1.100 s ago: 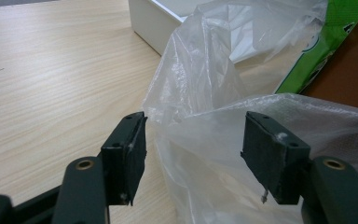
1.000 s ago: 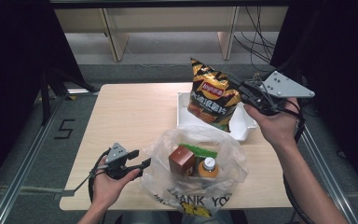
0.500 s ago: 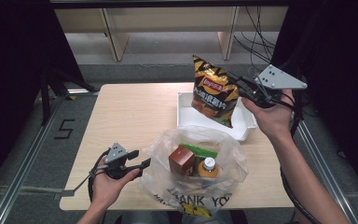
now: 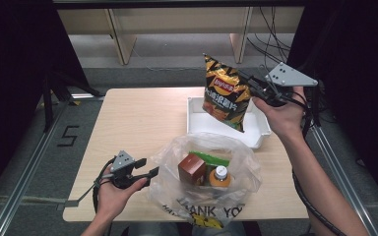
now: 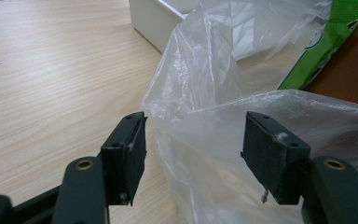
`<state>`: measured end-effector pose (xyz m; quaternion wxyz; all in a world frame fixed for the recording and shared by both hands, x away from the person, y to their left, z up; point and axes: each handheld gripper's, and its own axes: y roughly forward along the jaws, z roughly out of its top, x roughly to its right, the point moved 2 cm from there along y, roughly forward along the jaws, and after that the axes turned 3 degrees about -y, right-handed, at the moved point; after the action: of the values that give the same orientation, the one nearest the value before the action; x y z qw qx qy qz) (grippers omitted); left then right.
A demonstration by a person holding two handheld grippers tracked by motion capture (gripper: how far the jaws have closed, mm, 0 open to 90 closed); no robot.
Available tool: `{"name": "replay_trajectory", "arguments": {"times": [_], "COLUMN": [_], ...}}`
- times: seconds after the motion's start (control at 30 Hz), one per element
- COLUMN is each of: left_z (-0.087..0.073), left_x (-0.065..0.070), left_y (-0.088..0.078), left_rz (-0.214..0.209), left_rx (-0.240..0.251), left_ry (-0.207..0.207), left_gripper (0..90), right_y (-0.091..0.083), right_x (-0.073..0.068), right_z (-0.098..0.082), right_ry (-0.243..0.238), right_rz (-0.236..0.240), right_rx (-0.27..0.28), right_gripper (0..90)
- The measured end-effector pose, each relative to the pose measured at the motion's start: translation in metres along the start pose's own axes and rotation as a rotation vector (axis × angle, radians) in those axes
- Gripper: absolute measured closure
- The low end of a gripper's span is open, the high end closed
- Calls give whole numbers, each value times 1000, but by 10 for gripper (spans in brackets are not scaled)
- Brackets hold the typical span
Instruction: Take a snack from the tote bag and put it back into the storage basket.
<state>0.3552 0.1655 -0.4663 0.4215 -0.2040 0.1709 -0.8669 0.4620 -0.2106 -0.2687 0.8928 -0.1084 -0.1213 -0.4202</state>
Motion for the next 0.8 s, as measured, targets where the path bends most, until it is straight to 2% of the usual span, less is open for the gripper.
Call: {"name": "replay_trajectory", "arguments": {"times": [0.13, 0.17, 0.2, 0.23, 0.27, 0.33, 0.37, 0.5, 0.53, 0.8], "left_z": [-1, -1, -1, -1, -1, -1, -1, -1, -1, -1], "left_x": [1, 1, 1, 1, 1, 1, 1, 1, 2, 2], "left_y": [1, 1, 1, 1, 0, 0, 0, 0, 0, 0], "left_rz": [-2, -3, -3, -2, 1, 0, -6, -9, -4, -5], "left_rx": [-2, -3, -2, -2, -2, -2, 1, 1, 4, 3], "left_ry": [-12, -11, -11, -12, -16, -11, 7, 3, -9, -2], "left_gripper": [391, 390, 390, 390, 390, 390, 390, 390, 390, 390], "right_y": [5, 7, 8, 9, 11, 14, 15, 22, 24, 34], "right_x": [4, 4, 6, 5, 6, 6, 7, 10, 11, 15], "right_z": [-4, -5, -7, -9, -11, -15, -17, -25, -27, -38], "right_ry": [-4, 19, 0, 12, 15, 19, 21, 36, 32, 53], "right_rz": [-7, -4, -10, -12, 0, -6, -5, -14, -15, -8], "right_rx": [-10, -12, -18, -24, -28, -39, -45, -58, -60, -95], "right_gripper": [900, 900, 900, 900, 900, 900, 900, 900, 900, 900]}}
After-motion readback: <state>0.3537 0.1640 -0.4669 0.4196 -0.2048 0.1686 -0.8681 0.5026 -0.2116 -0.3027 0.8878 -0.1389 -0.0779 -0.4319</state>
